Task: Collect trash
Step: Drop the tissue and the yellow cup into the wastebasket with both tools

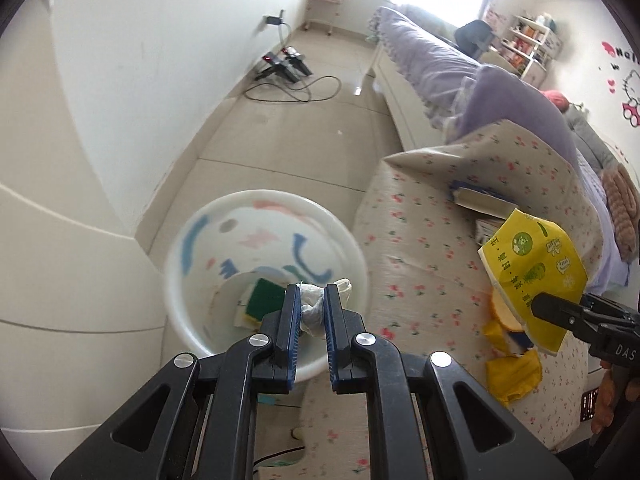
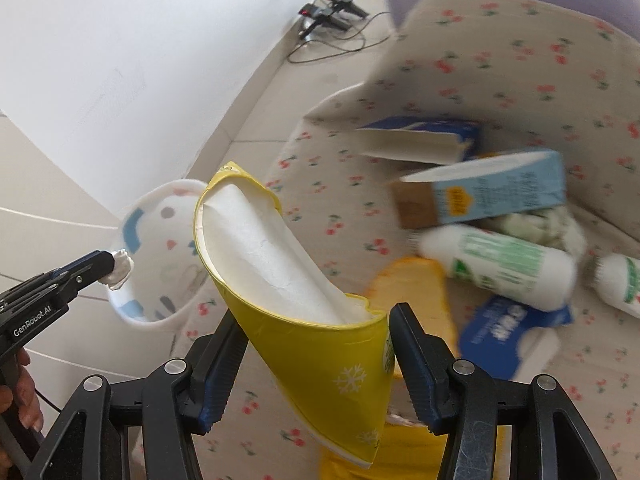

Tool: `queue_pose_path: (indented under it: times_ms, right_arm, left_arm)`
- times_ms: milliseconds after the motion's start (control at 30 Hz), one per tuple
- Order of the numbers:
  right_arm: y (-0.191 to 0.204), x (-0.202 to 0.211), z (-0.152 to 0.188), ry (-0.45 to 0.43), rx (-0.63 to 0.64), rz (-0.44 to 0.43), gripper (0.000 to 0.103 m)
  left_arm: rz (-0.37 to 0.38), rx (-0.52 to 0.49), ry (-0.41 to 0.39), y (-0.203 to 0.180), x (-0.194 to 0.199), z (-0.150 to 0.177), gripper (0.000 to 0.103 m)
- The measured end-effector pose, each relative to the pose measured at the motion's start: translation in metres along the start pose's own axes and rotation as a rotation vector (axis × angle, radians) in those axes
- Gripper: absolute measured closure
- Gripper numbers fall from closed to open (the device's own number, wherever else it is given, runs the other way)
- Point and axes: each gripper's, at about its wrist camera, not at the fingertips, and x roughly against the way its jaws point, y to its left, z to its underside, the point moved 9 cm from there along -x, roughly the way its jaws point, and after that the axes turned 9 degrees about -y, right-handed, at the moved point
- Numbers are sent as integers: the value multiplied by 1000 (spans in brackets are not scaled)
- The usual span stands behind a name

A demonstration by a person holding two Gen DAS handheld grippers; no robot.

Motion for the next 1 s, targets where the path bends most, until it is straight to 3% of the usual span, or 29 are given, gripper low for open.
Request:
queue_pose_path:
  times_ms: [167,233,267,300,567,1000]
  right_arm:
    - [28,-19,-3,22,19,-25,40]
    - [35,-26,-4,29,25,-31,40]
    - [41,-30,-4,34,29,-34,40]
    - [44,-33,-4,37,32,-37,40]
    - [72,-61,-9,60,50,-50,39]
    - [111,-99,-13,72,77,-72,35]
  left_arm:
    - [-48,22,-22,22,1,-5,84]
    - [-92,23,-1,33,1,-5,64]
    - [-110,32,12,38,0,-4,41]
    - [-130,49,17,45,1,-2,27]
    - [-195,67,27,75,15,8,14]
    - [-221,44,14,98,39,16,11]
